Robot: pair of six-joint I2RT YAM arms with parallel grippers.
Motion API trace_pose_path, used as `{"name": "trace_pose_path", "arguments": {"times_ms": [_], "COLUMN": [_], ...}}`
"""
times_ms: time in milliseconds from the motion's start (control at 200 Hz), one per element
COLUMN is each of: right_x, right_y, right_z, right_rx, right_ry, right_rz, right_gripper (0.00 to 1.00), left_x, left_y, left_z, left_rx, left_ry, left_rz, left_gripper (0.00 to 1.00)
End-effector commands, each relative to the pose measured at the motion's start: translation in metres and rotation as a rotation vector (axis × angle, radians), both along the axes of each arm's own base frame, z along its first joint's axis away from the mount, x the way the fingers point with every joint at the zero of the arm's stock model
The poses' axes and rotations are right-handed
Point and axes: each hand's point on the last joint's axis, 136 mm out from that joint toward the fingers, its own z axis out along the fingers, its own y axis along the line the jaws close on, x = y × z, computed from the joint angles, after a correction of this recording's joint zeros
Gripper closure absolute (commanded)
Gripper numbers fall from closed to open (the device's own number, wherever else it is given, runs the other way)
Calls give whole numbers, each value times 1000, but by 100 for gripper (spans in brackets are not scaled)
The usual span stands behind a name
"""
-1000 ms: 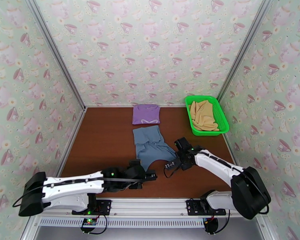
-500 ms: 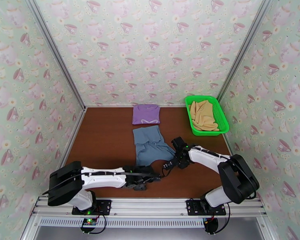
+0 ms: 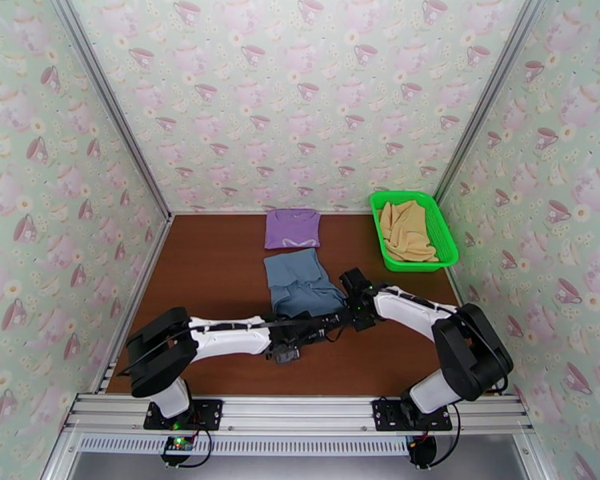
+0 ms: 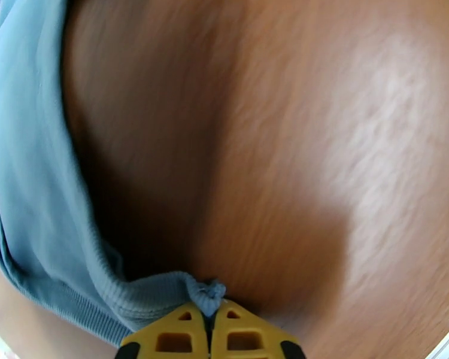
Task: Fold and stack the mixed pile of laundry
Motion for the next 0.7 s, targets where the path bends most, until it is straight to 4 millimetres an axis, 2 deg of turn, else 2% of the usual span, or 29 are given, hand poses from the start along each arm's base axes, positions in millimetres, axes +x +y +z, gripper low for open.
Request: {"name": "trace_pose_path", "arguments": {"times_ms": [0, 65, 170, 386, 466, 581, 691], "right_x": [27, 40, 61, 114, 132, 159, 182], "right_y": [39, 46, 60, 86, 95, 106, 114], "right_z": [57, 72, 97, 139, 148, 152, 141], "right_rx": [239, 306, 411, 560, 597, 618, 599], "right_ry": [-99, -129, -167, -281, -306, -328, -330], "right_rz": [-59, -96, -145, -247, -267, -283, -295], "right_gripper": [100, 100, 100, 100, 100, 100, 100], "left_x": [13, 28, 52, 105, 128, 161, 196], "left_y": [13, 9, 9, 14, 17, 24, 30], "left_z": [34, 61, 94, 131, 138, 135, 131], "left_rx": [35, -2, -58, -130, -147, -130, -105], "left_ry": [-70, -114, -155, -215, -230, -234, -229], "left_rz": [8, 12, 27, 32, 38, 40, 52], "left_gripper": [100, 100, 100, 100, 100, 100, 100]}}
